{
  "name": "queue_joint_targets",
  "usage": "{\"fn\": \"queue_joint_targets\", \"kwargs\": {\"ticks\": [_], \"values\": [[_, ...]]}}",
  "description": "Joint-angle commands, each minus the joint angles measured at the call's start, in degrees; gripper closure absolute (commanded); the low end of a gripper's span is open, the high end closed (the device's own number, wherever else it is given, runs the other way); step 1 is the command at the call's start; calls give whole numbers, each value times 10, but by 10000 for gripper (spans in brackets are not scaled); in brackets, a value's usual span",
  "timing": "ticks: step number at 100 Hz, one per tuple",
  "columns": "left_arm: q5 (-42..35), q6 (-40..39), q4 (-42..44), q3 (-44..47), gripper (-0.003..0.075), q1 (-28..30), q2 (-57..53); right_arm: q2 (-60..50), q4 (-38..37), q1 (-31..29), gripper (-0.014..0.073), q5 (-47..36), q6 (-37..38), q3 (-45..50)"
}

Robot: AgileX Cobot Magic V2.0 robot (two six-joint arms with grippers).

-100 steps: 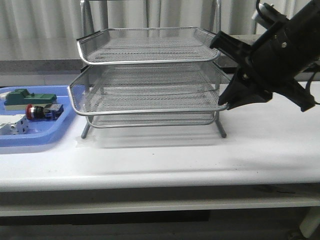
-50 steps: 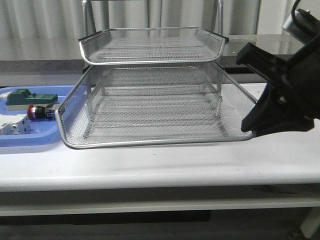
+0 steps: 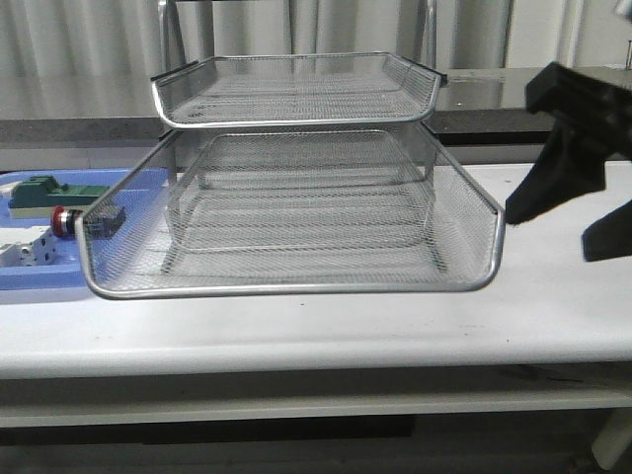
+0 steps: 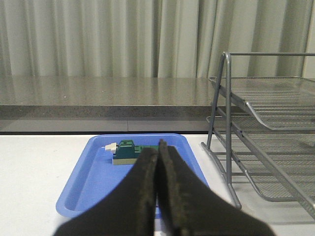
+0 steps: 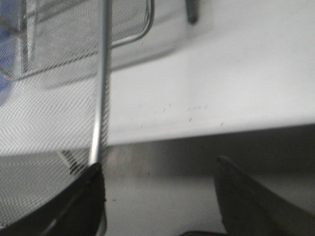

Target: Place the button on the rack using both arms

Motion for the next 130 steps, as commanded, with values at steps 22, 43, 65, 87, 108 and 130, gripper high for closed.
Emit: {"fn": "queue_joint_targets", "kwargs": {"ticks": [22, 43, 65, 87, 108, 130], "values": [[-45, -5, -4, 26, 741, 2, -20, -103, -62, -6, 34, 37, -2, -14], [-45, -5, -4, 26, 741, 2, -20, -163, -122, -16, 34, 100, 17, -16], [-45, -5, -4, 26, 741, 2, -20, -225, -300, -87, 36, 233, 99, -63], [-45, -5, -4, 26, 741, 2, -20, -293, -415, -119, 36, 319, 148, -108], [-45, -5, -4, 26, 741, 2, -20, -353, -453, -119, 36, 379, 148, -131], [-45, -5, -4, 26, 741, 2, -20, -380, -461, -119, 101, 421, 148, -143]]}}
